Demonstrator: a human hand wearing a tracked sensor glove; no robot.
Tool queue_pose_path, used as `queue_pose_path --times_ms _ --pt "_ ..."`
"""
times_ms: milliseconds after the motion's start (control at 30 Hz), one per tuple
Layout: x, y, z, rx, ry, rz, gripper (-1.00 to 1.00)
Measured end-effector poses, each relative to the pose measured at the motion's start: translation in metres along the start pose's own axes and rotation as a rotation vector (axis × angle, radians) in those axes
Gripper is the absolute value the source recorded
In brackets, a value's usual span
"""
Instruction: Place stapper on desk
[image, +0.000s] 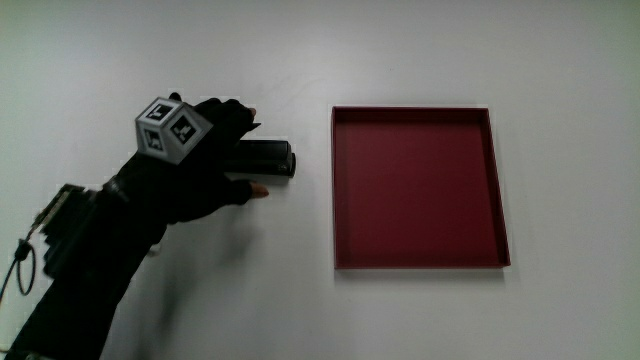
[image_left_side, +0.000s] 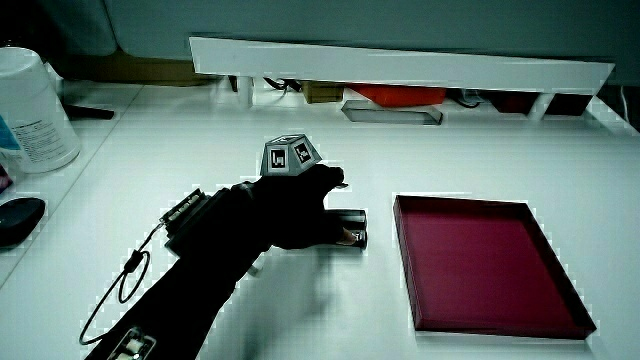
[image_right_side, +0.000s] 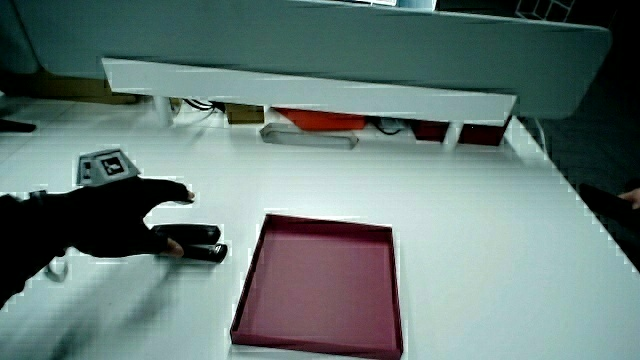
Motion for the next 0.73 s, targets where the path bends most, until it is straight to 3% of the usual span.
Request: queue_pose_path --times_ms 33,67,267,367,400,467,533,567,600,633,700,733 --pt "0.005 -0.008 0.003 0.017 0.031 -0.044 -1.0" --pt "0.009 -0.016 0.006 -0.012 0.03 -0.027 -1.0" --pt "0.032 -0.068 0.01 -0.027 0.094 -0.061 -1.0" --pt "0.04 -0.087 0.001 -0.077 0.098 -0.09 -1.0" --pt "0.03 -0.088 -0.012 -0.063 0.075 -0.156 -1.0" --pt "0.034 -0.101 -0.018 -0.081 0.073 -0.147 -1.0" --pt "0.045 -0.112 -0.019 -0.093 0.128 -0.169 -1.0" --pt "0.042 -0.113 -0.027 -0.118 0.115 -0.204 -1.0" --pt "0.04 -0.112 -0.035 -0.096 0.126 -0.296 -1.0" --pt "0.041 -0.115 -0.038 -0.16 0.014 -0.199 -1.0" --pt "0.043 -0.118 -0.042 -0.167 0.012 -0.218 -1.0" --pt "0.043 -0.119 -0.043 -0.171 0.006 -0.201 -1.0"
